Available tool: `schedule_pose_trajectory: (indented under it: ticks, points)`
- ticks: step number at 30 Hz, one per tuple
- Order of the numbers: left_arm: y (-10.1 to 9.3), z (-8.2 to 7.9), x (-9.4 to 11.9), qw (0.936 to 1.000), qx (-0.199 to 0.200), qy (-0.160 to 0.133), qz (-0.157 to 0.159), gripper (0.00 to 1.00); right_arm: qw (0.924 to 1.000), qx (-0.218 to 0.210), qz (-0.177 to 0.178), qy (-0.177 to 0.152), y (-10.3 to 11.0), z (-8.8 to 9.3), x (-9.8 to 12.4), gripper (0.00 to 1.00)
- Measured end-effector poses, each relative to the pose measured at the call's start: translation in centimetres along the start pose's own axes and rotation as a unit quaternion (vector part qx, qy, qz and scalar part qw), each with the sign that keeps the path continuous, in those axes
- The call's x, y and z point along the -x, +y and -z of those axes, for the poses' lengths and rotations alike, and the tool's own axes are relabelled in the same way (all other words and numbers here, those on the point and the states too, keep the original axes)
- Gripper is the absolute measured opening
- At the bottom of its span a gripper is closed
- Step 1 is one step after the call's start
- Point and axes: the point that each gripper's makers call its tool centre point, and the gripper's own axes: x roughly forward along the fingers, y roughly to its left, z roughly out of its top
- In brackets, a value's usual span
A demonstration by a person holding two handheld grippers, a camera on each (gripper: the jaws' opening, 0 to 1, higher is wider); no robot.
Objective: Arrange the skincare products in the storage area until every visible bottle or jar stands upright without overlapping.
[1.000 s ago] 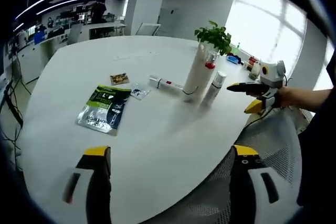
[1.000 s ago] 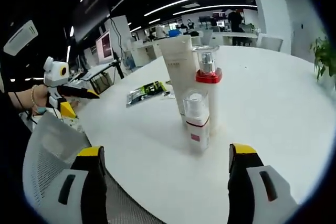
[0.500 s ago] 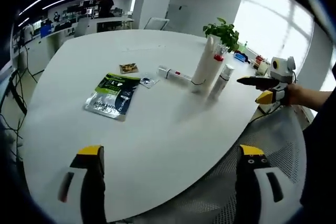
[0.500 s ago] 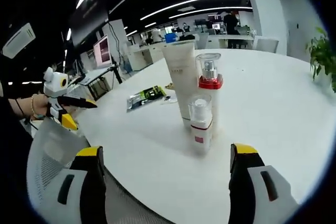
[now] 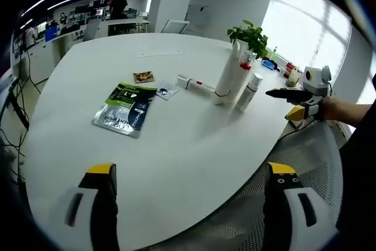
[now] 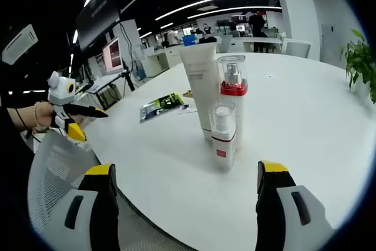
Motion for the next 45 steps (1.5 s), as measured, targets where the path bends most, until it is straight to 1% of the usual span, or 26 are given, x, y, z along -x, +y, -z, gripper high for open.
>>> schedule_pose_trajectory:
  ticks: [5,6,9,10,12,17,20,25,29,33,35,39,40,42,45]
  points:
    - [-0.7,-1.5,-0.7,1.0000,-0.004,-0.002,0.008,0.96,1.0000,0.002,0.003,0.002,0.1,0.0,0.1,0.98]
    - [-0.6,-1.9,-1.1,1.0000,-0.001,-0.005,0.008,0.95,1.0000,0.002,0.003,0.001,0.0,0.0,0.1,0.98]
    - [-0.2,-3.0,-2.0,0.9997,0.018,-0.015,0.000,0.91,1.0000,0.000,0.005,0.000,0.0,0.0,0.1,0.98]
    - [0.1,-3.5,-2.4,0.9994,0.029,-0.019,-0.004,0.90,1.0000,0.000,0.006,0.001,0.0,0.0,0.1,0.97]
    - [0.3,-4.1,-3.0,0.9990,0.037,-0.025,-0.006,0.89,1.0000,0.000,0.008,0.001,0.1,0.0,0.2,0.97]
    - [-0.2,-5.6,-4.6,0.9993,0.027,-0.027,0.003,0.88,1.0000,-0.001,0.009,0.004,0.0,0.1,0.2,0.97]
    - [-0.3,-6.3,-5.6,0.9993,0.028,-0.026,0.006,0.88,0.9999,-0.001,0.010,0.005,0.0,0.1,0.2,0.97]
    - [-0.3,-7.7,-7.3,0.9992,0.028,-0.029,0.003,0.88,0.9999,0.001,0.012,0.006,-0.1,0.1,0.2,0.97]
    - [-0.5,-8.5,-8.2,0.9991,0.026,-0.032,-0.004,0.87,0.9998,0.010,0.015,0.012,0.0,0.2,0.1,0.97]
    - [0.0,-9.7,-9.5,0.9993,0.019,-0.032,-0.010,0.86,0.9996,0.015,0.016,0.017,0.0,0.3,0.1,0.96]
    - [0.0,-10.0,-9.9,0.9993,0.018,-0.032,-0.012,0.84,0.9996,0.015,0.018,0.017,0.0,0.3,0.1,0.96]
    - [0.1,-11.0,-11.3,0.9992,0.015,-0.029,-0.024,0.80,0.9996,0.008,0.025,0.012,-0.4,0.1,0.2,0.96]
    - [0.0,-11.3,-11.5,0.9990,0.018,-0.034,-0.025,0.80,0.9996,0.006,0.027,0.010,-0.6,0.0,0.3,0.96]
    - [-0.1,-12.2,-12.1,0.9986,0.024,-0.042,-0.021,0.79,0.9995,0.001,0.032,0.005,-0.7,-0.1,0.4,0.96]
    - [-0.2,-13.1,-13.2,0.9987,0.024,-0.043,-0.016,0.73,0.9993,-0.005,0.037,0.001,-1.1,-0.2,0.5,0.95]
